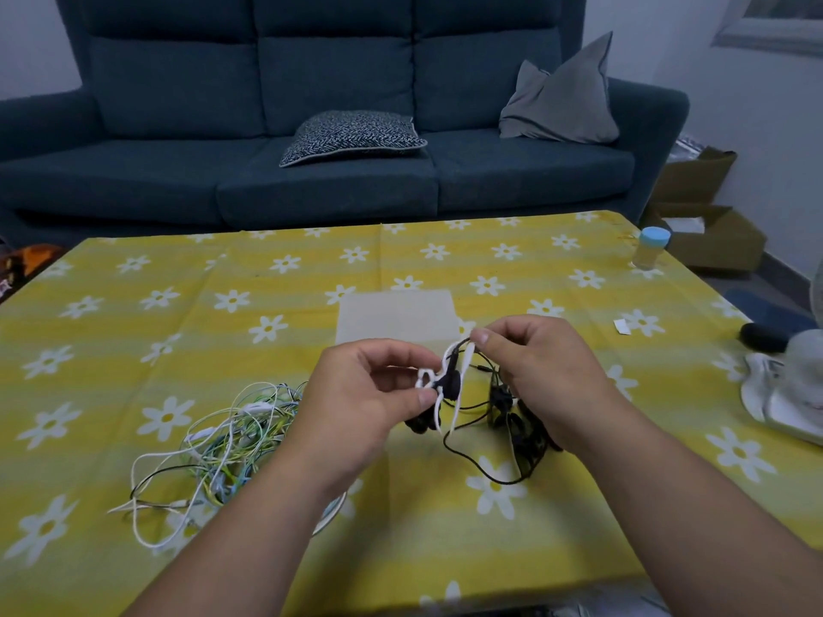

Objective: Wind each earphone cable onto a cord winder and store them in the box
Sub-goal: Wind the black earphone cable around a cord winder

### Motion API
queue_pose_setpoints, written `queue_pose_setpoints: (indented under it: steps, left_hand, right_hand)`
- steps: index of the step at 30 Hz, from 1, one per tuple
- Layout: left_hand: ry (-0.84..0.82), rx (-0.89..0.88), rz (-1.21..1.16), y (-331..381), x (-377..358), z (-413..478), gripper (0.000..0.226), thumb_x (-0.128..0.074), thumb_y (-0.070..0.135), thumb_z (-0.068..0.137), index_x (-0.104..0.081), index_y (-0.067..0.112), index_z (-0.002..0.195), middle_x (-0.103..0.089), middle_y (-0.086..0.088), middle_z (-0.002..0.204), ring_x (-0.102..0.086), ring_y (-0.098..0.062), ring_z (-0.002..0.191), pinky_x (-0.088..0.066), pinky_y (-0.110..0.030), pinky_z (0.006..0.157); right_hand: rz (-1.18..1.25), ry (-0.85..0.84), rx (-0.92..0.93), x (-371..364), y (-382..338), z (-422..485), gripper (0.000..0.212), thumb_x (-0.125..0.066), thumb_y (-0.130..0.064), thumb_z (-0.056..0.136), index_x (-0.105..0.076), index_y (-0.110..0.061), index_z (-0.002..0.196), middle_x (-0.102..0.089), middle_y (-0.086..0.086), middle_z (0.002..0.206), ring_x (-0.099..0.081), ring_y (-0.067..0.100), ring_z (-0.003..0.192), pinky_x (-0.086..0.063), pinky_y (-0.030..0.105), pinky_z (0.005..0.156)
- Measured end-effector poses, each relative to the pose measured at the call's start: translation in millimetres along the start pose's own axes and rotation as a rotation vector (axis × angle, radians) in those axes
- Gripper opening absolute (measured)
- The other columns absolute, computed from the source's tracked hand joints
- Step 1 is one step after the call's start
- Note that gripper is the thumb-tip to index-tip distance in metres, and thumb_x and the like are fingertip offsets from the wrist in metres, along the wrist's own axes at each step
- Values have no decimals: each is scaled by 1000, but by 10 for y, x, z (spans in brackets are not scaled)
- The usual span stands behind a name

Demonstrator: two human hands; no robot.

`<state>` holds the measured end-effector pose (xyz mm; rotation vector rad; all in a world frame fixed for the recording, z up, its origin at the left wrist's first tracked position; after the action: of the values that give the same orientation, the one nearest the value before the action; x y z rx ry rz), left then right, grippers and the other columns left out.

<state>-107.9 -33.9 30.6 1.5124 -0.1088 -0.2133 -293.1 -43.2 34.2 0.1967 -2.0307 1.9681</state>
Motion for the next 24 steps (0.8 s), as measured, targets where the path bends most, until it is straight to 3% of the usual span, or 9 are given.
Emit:
queue_pose_setpoints:
  steps: [4,6,9,13,18,24]
  left_hand:
    - [25,-7,-148,7,-9,18,30,-74,-13,64,-78,14,76,-73,-12,77,-65,-22,58,-49,-27,50]
    - [99,3,-197,-8,11,36,29,-74,-9,59,-77,12,78,-74,-10,78,-66,-20,62,-50,-25,55]
    - [265,5,-169,-42,77,70,29,-73,-15,69,-73,10,85,-73,-7,75,-65,-20,61,-51,-29,59]
    - [383,18,-117,-65,146,92,25,-72,-11,76,-73,11,88,-72,-11,79,-65,-22,65,-53,-34,67]
    - [370,47,-196,-23,193,100,22,-67,-13,80,-71,6,90,-70,-7,72,-66,-19,64,-57,-28,62]
    - [303,63,-265,29,208,89,21,-61,-13,84,-69,5,92,-69,-1,67,-65,-16,60,-55,-26,57]
  right_hand:
    - [-91,-183,-45,-81,16,-26,28,-54,-21,99,-74,-14,81,-42,-18,40,-39,1,39,-26,16,48]
    - [-158,-326,-52,-196,47,-72,28,-54,-22,99,-73,-6,85,-35,-13,47,-29,12,47,-21,22,46]
    - [-156,-428,-41,-305,59,-129,28,-54,-25,100,-74,-13,84,-40,-7,54,-30,19,56,-22,29,50]
    - [-145,-501,-30,-295,4,-154,24,-55,-22,99,-75,-16,85,-40,-12,52,-30,13,48,-23,25,47]
    - [-158,-499,-15,-245,-28,-154,23,-56,-20,98,-74,-13,84,-36,-13,49,-28,11,46,-24,23,44]
    - [-234,-456,21,-185,-10,-134,24,-58,-25,96,-75,-20,81,-32,3,60,-26,21,55,-22,27,49]
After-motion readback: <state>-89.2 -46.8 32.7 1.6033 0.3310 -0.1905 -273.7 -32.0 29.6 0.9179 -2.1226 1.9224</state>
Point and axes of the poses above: each hand's wrist, its own z-axis towards the middle knuckle, its own x-axis out of the back of the hand, y = z × x, the point moved 1 cm from there along z, towards the middle knuckle
